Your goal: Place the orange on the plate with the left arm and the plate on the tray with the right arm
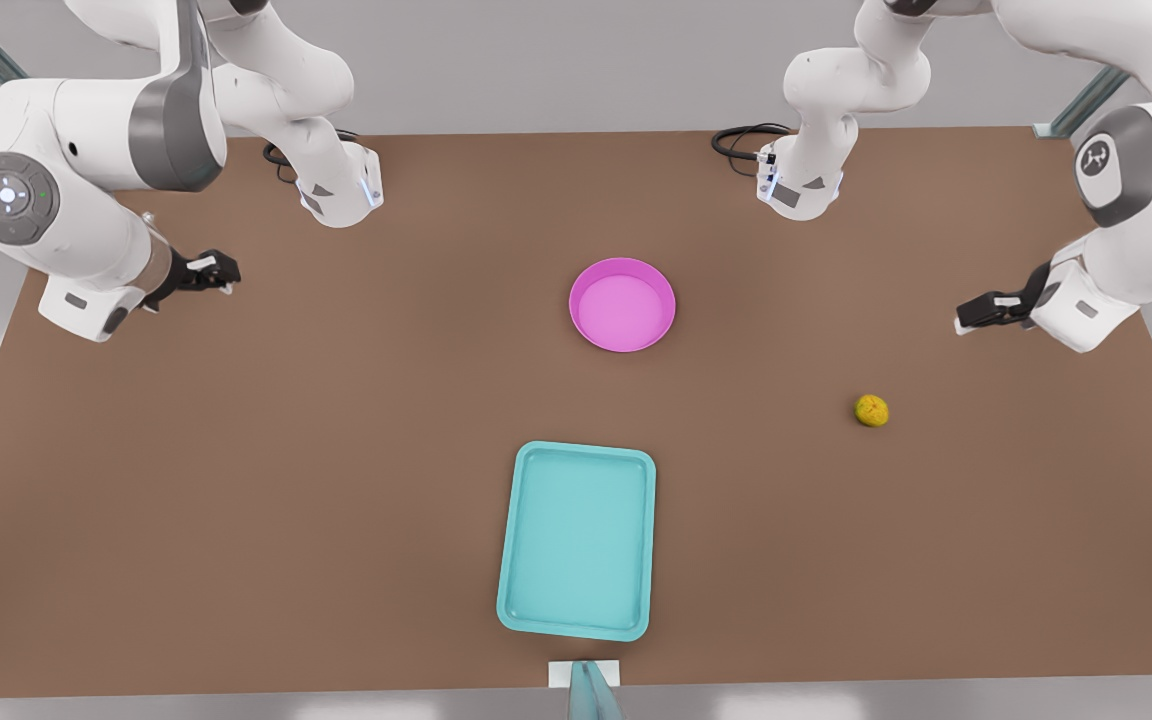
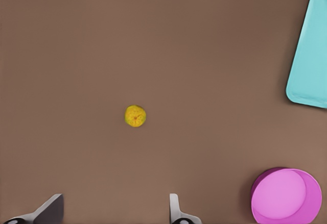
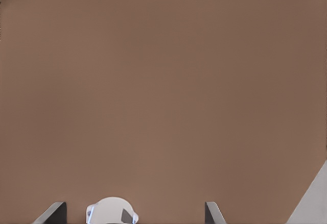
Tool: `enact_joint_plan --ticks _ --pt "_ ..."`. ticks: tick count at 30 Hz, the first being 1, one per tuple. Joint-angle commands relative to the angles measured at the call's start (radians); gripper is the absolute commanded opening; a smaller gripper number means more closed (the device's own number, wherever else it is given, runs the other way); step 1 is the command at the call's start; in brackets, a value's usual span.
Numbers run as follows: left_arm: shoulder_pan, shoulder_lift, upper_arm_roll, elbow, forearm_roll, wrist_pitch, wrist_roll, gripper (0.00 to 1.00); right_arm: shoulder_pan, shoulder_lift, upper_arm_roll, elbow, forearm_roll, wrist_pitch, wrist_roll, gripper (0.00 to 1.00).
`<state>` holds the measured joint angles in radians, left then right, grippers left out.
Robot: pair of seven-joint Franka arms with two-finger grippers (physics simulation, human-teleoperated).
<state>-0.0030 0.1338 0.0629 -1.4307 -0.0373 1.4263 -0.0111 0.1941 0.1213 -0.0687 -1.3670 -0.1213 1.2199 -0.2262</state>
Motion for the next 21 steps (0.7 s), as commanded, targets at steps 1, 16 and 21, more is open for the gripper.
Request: enact_joint_plan --ticks 1,16,21 --pt "-0.002 0.000 0.000 0.001 0.000 0.028 -0.017 1.00 0.001 -0.002 0.000 0.000 0.000 0.053 -0.117 1.00" --pt "0.003 0.268 0.008 -0.589 -0.006 0.987 0.025 1.00 0.001 0.015 0.000 -0.003 0.000 0.053 -0.116 1.00" --pt "0.005 0.268 0.017 -0.665 -0.004 0.988 0.026 1.00 0.001 0.021 -0.002 -0.007 0.000 0.063 -0.116 1.00"
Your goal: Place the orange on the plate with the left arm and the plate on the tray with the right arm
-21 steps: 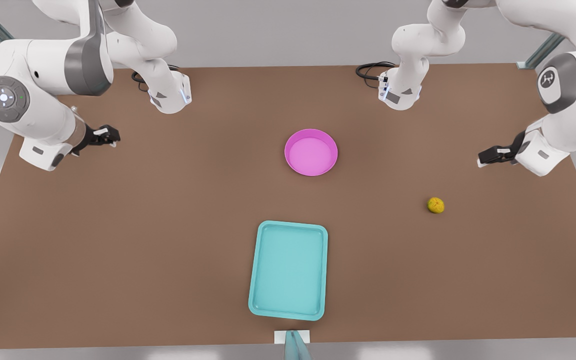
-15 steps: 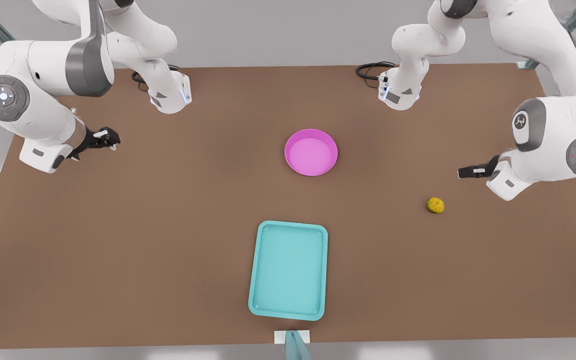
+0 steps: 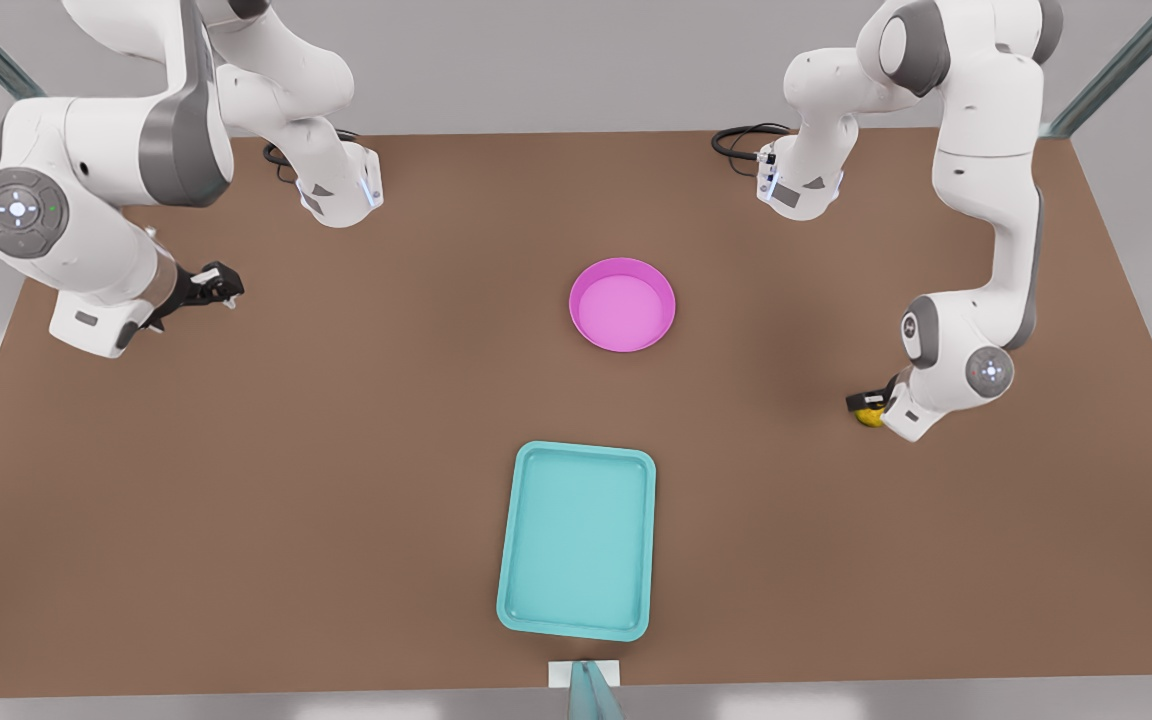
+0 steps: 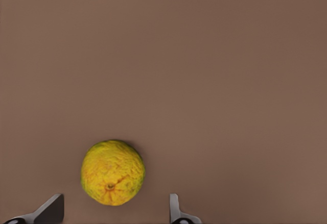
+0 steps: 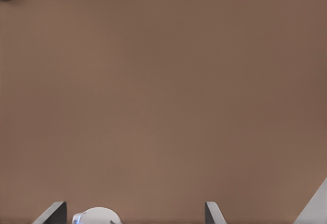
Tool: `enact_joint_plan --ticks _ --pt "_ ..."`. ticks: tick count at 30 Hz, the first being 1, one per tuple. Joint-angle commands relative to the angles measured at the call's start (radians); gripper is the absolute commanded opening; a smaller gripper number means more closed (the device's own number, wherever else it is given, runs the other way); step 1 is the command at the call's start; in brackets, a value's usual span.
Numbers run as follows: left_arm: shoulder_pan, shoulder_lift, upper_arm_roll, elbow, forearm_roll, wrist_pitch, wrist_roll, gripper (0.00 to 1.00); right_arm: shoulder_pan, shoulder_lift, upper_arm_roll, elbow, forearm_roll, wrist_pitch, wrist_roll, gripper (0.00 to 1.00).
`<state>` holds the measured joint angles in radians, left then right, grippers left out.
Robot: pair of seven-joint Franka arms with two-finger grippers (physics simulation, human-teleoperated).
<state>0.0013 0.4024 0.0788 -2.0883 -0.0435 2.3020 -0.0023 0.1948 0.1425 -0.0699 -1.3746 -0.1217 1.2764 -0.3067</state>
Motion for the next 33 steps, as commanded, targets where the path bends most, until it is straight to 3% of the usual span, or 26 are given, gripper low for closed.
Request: enact_joint_plan --ticks 1,23,25,26,30,33 --pt "0.002 0.000 0.001 -0.006 0.002 0.116 0.018 1.00 0.000 0.000 0.001 0.000 0.001 0.006 -0.035 1.00" --pt "0.023 0.115 -0.005 0.004 -0.003 0.112 0.010 1.00 0.003 -0.004 -0.002 -0.038 0.001 -0.002 -0.037 1.00" --pt "0.023 0.115 -0.005 0.005 -0.004 0.113 0.010 0.66 0.003 -0.003 -0.005 -0.037 -0.001 0.004 -0.037 1.00" --pt "0.023 0.115 -0.005 0.007 -0.004 0.113 0.010 0.61 0.003 -0.003 -0.005 -0.037 -0.001 0.004 -0.037 1.00" --pt "0.022 0.116 -0.005 0.014 -0.010 0.103 0.007 0.60 0.003 0.002 -0.005 -0.040 -0.001 0.003 -0.037 1.00" --pt "0.002 0.070 -0.007 0.028 -0.015 -0.065 -0.079 0.60 0.003 0.003 -0.005 -0.040 0.000 0.003 -0.037 1.00"
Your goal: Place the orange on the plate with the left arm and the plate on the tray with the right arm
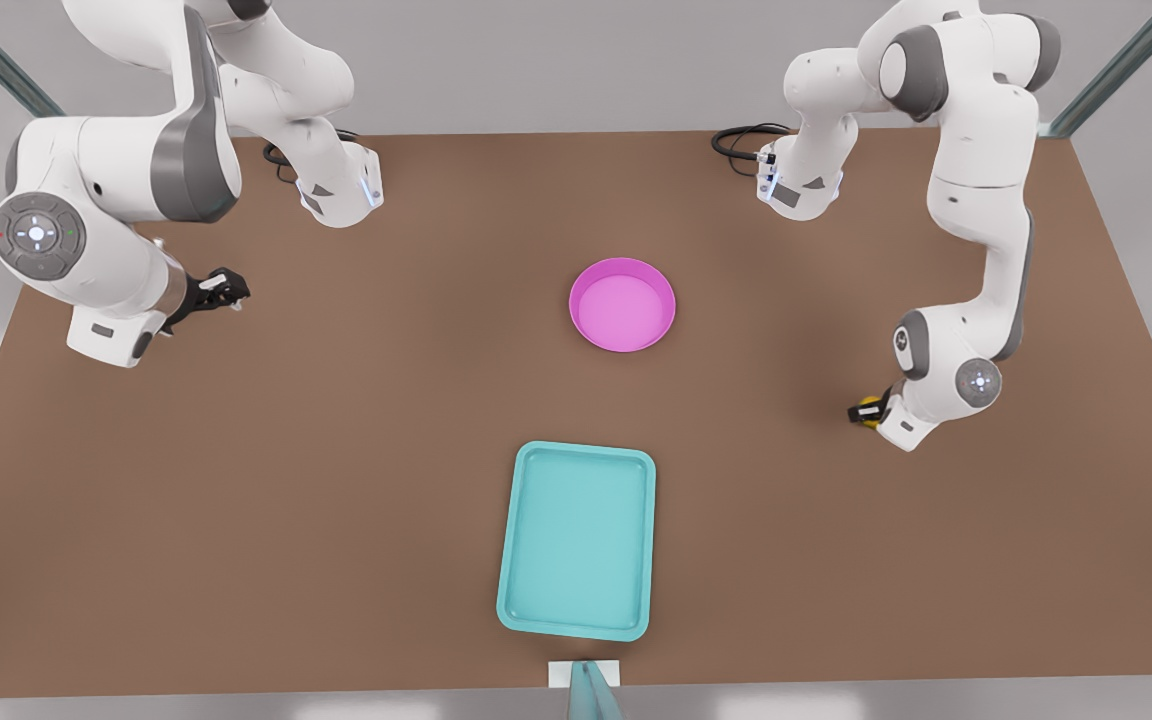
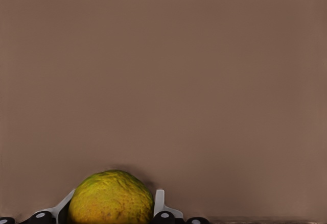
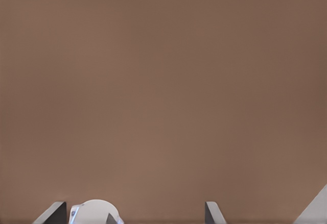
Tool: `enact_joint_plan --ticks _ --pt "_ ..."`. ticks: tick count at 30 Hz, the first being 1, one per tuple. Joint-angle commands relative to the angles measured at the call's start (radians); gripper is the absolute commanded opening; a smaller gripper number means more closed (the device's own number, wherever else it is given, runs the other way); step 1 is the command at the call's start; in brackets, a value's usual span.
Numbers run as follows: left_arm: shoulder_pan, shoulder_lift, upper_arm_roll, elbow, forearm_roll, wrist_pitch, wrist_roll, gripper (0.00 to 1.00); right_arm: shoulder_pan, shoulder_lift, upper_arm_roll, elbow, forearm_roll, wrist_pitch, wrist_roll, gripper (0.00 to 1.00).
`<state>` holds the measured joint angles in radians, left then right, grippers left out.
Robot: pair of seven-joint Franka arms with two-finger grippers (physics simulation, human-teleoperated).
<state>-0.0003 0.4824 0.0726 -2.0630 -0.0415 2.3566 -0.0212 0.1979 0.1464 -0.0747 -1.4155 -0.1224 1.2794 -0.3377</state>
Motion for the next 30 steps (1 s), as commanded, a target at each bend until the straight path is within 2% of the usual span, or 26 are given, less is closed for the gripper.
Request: enact_joint_plan --ticks 1,4,9,11,16,17,18,22,23,24,25,26,27,28,29,30 --pt "-0.047 -0.018 -0.001 0.001 -0.017 -0.181 -0.100 0.60 0.000 -0.001 -0.002 0.000 0.001 0.000 -0.006 1.00" --pt "-0.156 -0.034 -0.039 0.010 -0.020 -0.296 -0.230 0.60 0.000 0.002 -0.004 -0.002 0.000 0.000 -0.006 1.00" --pt "-0.397 -0.024 -0.261 0.185 -0.057 -0.482 -0.724 0.60 0.000 0.004 -0.004 -0.002 0.001 0.001 -0.004 1.00" --pt "-0.475 0.027 -0.278 0.262 -0.090 -0.481 -0.818 0.60 0.000 0.005 -0.004 -0.003 0.001 0.003 -0.004 1.00" --pt "-0.592 0.048 -0.283 0.284 -0.158 -0.551 -0.830 0.62 0.000 0.010 -0.004 -0.002 0.001 0.011 -0.004 1.00" --pt "-0.604 0.053 -0.284 0.282 -0.158 -0.566 -0.829 0.65 0.000 0.012 -0.004 -0.002 0.003 0.012 -0.004 1.00" --pt "-0.606 0.062 -0.283 0.282 -0.158 -0.557 -0.827 1.00 0.000 0.012 -0.004 -0.002 0.003 0.017 -0.004 1.00" --pt "-0.603 0.022 -0.269 0.285 -0.147 -0.605 -0.836 1.00 0.000 0.013 -0.004 -0.003 0.006 0.018 -0.004 1.00" --pt "-0.593 -0.056 -0.173 0.337 -0.161 -0.727 -0.812 1.00 0.002 0.016 -0.002 -0.003 0.012 0.023 -0.004 1.00" --pt "-0.587 -0.100 -0.042 0.481 -0.234 -0.928 -0.741 1.00 0.017 0.025 0.003 -0.020 0.017 0.040 -0.004 1.00" --pt "-0.587 -0.100 0.188 0.702 -0.330 -1.177 -0.619 1.00 0.047 0.033 0.004 -0.114 0.078 0.132 -0.003 1.00" --pt "-0.583 -0.096 0.392 0.823 -0.333 -1.307 -0.406 1.00 0.103 0.045 0.006 -0.229 0.156 0.300 0.015 1.00" --pt "-0.580 -0.088 0.532 0.863 -0.333 -1.304 -0.255 1.00 0.156 0.047 0.033 -0.333 0.185 0.463 0.141 1.00" --pt "-0.580 -0.088 0.640 0.889 -0.333 -1.257 -0.230 1.00 0.186 0.058 0.118 -0.390 0.184 0.570 0.342 1.00" --pt "-0.580 -0.088 0.705 0.931 -0.331 -1.244 -0.230 1.00 0.216 0.068 0.135 -0.424 0.184 0.632 0.456 1.00" --pt "-0.554 -0.100 0.705 0.931 -0.319 -1.243 -0.212 1.00 0.259 0.073 0.144 -0.473 0.184 0.727 0.549 1.00"
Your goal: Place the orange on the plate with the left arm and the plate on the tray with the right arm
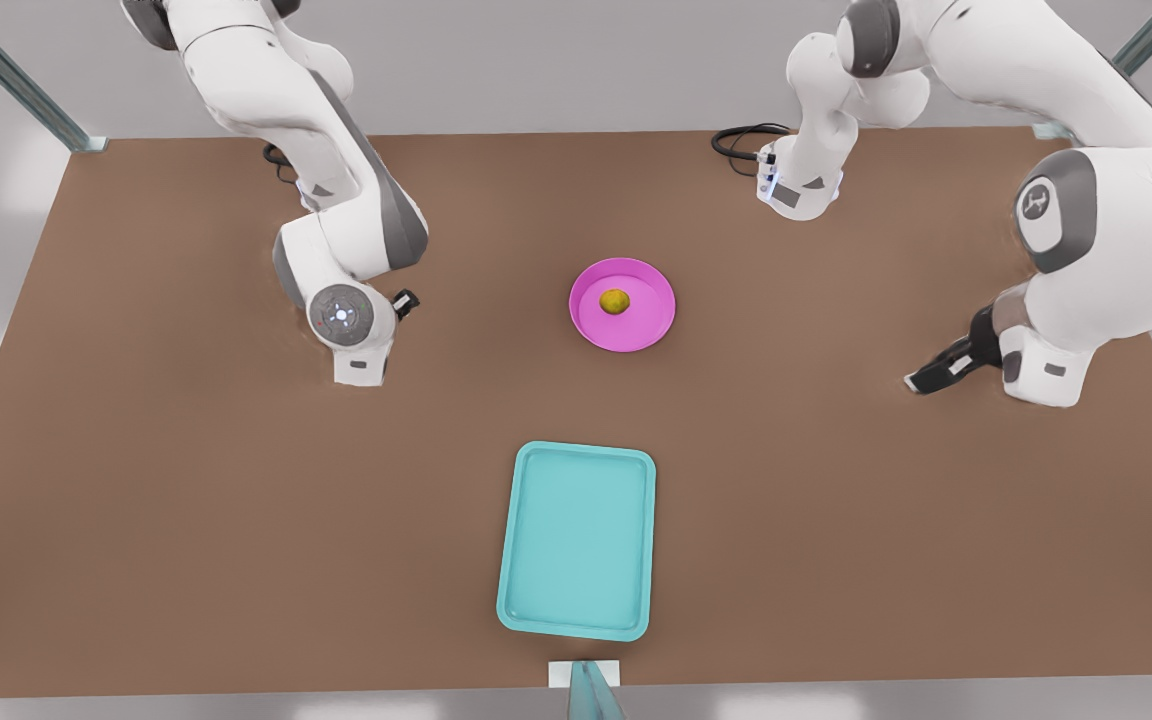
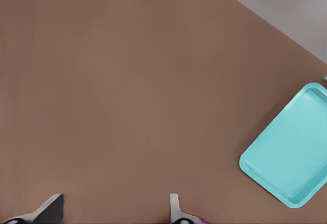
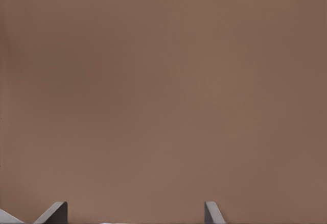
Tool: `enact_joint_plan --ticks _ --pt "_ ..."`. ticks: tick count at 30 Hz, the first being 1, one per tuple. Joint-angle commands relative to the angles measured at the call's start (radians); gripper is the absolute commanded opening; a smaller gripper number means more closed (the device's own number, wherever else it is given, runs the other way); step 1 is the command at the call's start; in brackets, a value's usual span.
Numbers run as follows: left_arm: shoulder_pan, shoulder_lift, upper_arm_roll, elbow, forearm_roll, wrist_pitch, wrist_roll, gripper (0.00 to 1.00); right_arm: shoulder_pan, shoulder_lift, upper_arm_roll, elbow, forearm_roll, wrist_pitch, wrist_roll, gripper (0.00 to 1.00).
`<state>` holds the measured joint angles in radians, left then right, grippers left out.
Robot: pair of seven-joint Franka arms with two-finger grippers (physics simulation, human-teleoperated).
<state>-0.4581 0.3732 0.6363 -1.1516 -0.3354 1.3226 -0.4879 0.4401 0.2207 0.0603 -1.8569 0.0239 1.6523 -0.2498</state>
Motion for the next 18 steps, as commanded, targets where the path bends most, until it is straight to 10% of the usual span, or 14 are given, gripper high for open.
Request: enact_joint_plan --ticks 1,2,8,18 --pt "0.318 -0.054 -0.298 0.020 0.112 -0.186 0.437 1.00 0.057 0.022 0.041 -0.065 0.039 0.441 0.581 1.00" --pt "0.536 -0.135 -0.665 -0.100 0.367 0.077 0.486 1.00 0.088 0.043 0.067 -0.064 0.039 0.460 0.659 1.00" --pt "0.533 -0.146 -0.661 -0.123 0.342 0.138 0.476 1.00 0.108 0.195 0.127 -0.085 0.425 0.612 0.725 1.00" --pt "0.529 -0.143 -0.661 -0.123 0.346 0.156 0.493 1.00 0.183 0.315 0.145 -0.010 0.488 0.635 0.725 1.00"
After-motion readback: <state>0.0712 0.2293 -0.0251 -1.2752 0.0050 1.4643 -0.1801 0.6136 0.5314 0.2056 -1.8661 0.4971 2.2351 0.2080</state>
